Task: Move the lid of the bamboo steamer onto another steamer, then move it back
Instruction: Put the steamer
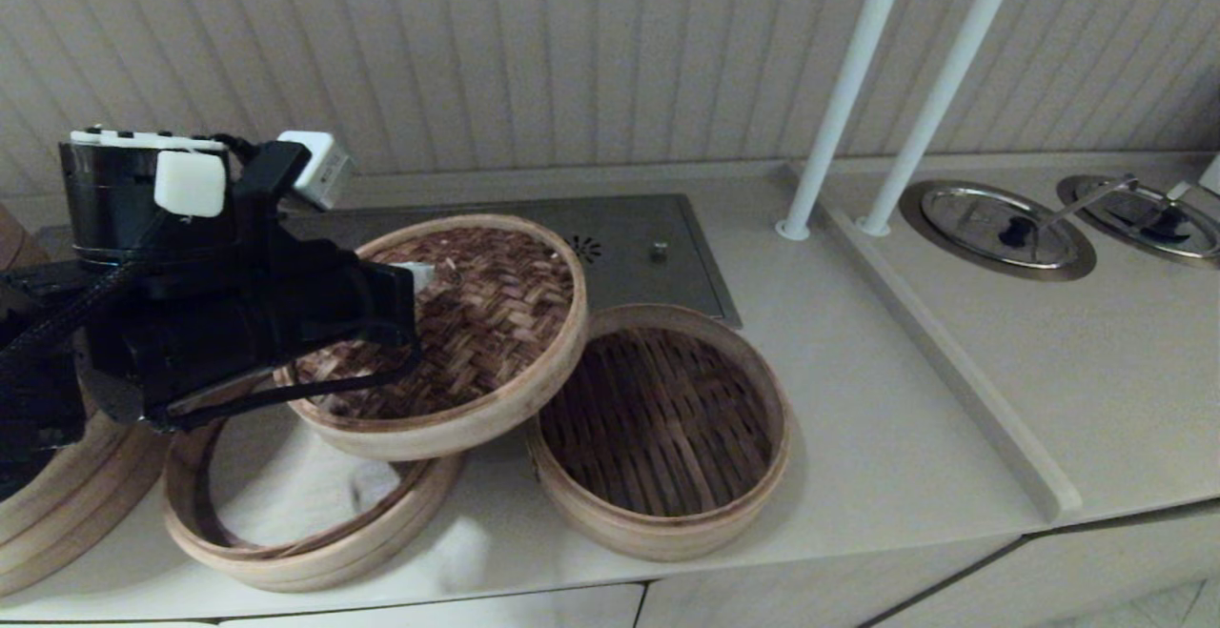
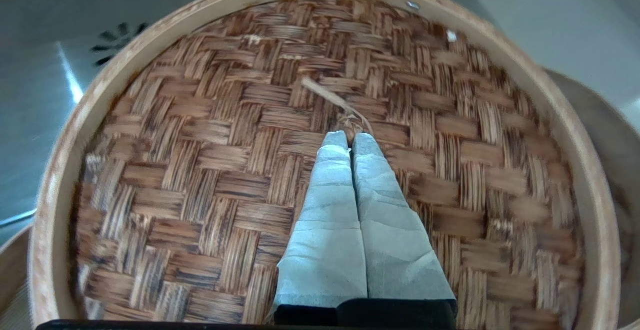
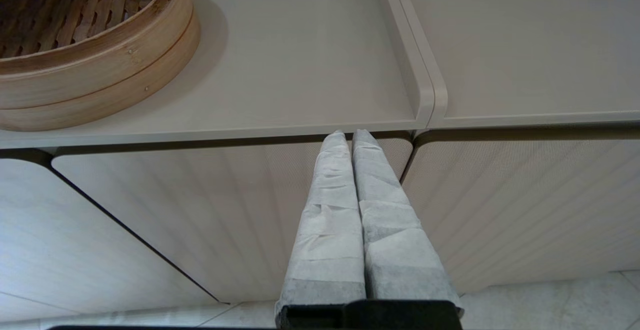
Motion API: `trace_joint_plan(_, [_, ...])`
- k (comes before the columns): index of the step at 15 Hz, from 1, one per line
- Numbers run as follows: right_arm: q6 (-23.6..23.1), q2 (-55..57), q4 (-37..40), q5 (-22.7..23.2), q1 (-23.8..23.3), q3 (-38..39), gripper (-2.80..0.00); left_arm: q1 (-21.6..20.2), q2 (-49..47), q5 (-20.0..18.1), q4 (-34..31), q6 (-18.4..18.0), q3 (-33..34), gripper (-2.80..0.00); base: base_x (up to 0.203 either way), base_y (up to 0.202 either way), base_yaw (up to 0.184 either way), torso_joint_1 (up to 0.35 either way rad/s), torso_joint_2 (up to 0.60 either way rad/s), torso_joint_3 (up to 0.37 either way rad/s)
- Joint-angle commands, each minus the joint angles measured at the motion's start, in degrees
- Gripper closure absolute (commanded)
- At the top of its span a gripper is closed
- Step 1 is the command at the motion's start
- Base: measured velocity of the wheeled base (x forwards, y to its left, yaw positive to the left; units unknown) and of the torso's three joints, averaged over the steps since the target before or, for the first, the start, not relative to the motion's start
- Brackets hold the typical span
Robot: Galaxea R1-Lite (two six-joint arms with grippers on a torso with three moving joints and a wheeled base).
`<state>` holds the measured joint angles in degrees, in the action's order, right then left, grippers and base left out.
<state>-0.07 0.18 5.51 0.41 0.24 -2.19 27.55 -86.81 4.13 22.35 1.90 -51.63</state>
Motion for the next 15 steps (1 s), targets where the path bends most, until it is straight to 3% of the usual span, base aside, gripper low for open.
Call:
trace_joint_plan(1, [-0.01, 0.08, 0.03, 0.02, 0.02, 0.00, 0.00, 2.86, -2.25, 1.08, 0.18, 0.04, -1.51, 0.00, 0.000, 0.000, 0.000, 0.000, 0.00, 0.000])
trace_joint_plan(4, [-0.01, 0.08, 0.03, 0.02, 0.02, 0.00, 0.00, 6.76, -4.97, 1.71, 0.33, 0.10, -3.46, 0.00, 0.000, 0.000, 0.000, 0.000, 0.00, 0.000])
trace_joint_plan(10, [-0.01, 0.08, 0.03, 0.02, 0.02, 0.00, 0.00, 14.79, -12.39, 8.40, 1.29, -0.04, -8.27, 0.00, 0.000, 0.000, 0.000, 0.000, 0.00, 0.000])
trace_joint_plan(15, [-0.01, 0.08, 0.03, 0.02, 0.02, 0.00, 0.00, 19.60, -16.78, 11.88, 0.97, -0.31, -12.22, 0.00, 0.000, 0.000, 0.000, 0.000, 0.00, 0.000])
